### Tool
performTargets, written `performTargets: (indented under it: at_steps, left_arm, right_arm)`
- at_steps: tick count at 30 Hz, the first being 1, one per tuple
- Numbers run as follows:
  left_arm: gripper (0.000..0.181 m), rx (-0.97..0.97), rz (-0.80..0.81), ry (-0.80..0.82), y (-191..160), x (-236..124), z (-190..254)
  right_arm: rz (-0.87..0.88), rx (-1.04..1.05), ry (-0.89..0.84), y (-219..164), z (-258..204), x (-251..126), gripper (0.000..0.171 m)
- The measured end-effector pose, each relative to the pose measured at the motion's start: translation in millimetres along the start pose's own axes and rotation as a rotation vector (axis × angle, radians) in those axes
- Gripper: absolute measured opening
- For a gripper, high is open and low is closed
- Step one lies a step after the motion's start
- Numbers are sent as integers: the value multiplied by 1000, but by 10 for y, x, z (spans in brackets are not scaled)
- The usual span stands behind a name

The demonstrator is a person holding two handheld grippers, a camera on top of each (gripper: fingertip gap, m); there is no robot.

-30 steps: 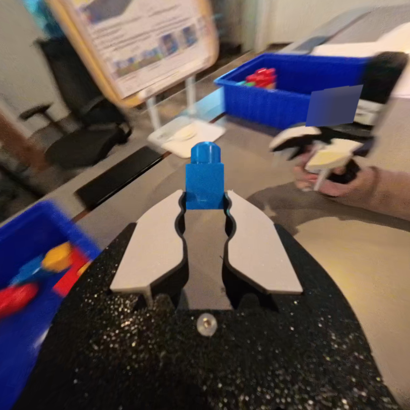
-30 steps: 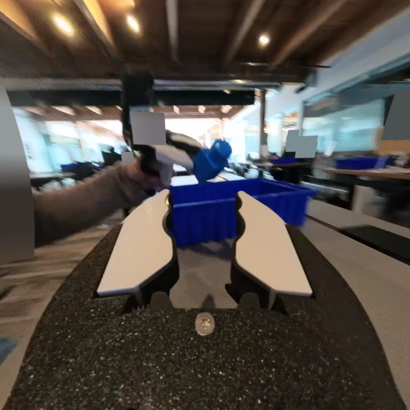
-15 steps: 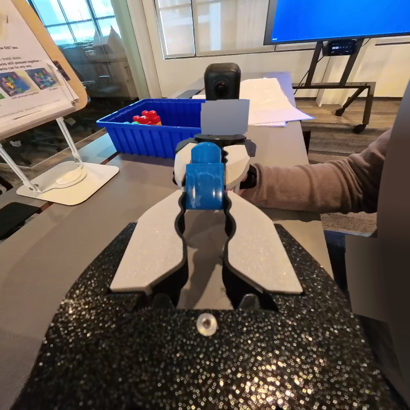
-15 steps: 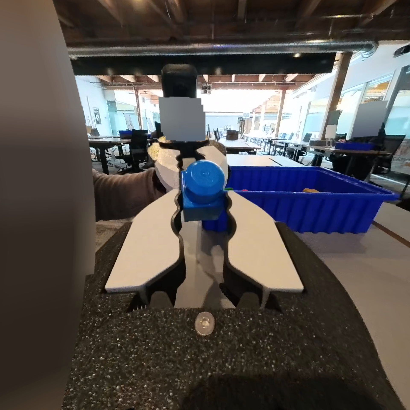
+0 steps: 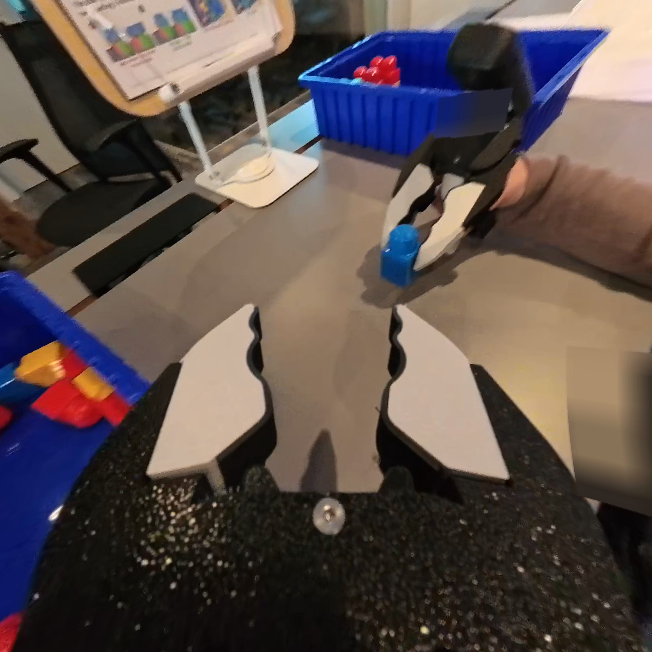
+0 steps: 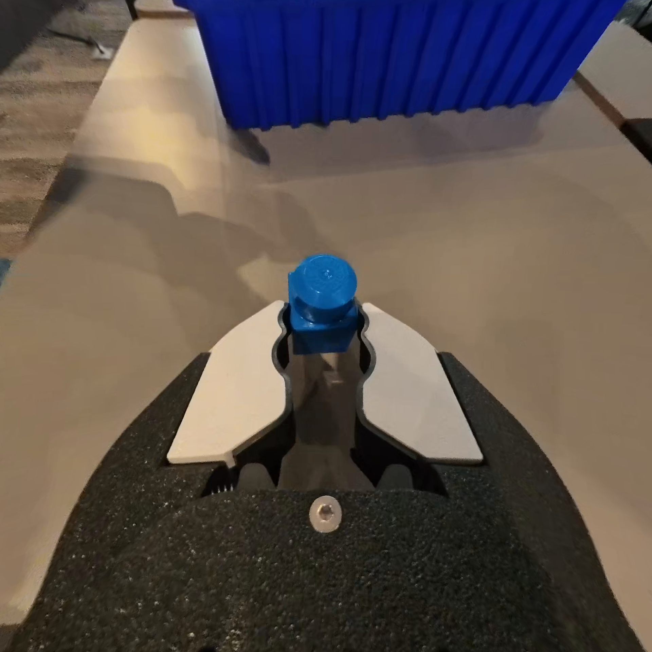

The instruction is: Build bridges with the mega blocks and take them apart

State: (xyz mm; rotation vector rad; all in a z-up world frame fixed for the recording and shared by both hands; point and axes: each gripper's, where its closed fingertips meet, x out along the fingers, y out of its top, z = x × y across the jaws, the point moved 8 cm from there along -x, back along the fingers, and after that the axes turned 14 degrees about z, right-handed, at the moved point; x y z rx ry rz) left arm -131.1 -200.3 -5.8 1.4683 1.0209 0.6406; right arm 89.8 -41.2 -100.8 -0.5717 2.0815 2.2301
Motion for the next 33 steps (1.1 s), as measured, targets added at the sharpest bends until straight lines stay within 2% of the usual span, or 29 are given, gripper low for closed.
performTargets:
  at_steps: [8, 12, 13, 15, 19, 22, 24, 27, 29, 33]
  left_arm:
    - [69, 95, -120, 171, 182, -591, -431]
    - [69, 120, -168, 228, 219, -788, -574]
    - [69, 122, -184, 235, 222, -822, -606]
    - [69, 135, -228, 246, 212, -877, -676]
    - [69, 197, -390, 261, 157, -965, -864]
    - [64, 235, -550, 220, 67, -999, -1036]
    - [51, 255, -648, 167, -18, -998, -1136]
    - [39, 291, -795, 118, -179, -979, -1287]
    - [38, 280, -880, 116, -294, -962, -1402]
    - [40, 114, -984, 50, -540, -939, -1545]
  right_arm:
    - [-69, -34, -7, -165, 56, 54, 36]
    - [-40, -59, 8, -182, 47, 73, 37]
    - [-19, -56, 0, -173, 47, 76, 41]
    - [53, -31, -10, -119, 52, 62, 71]
    - [295, 38, -53, 89, 115, -115, 93]
    - [499, 36, -147, 269, 188, -313, 91]
    - [589, 5, -213, 332, 210, -419, 86]
    - [620, -51, -297, 356, 228, -493, 83]
    - [621, -57, -311, 360, 232, -498, 81]
    - [620, -49, -320, 344, 251, -487, 80]
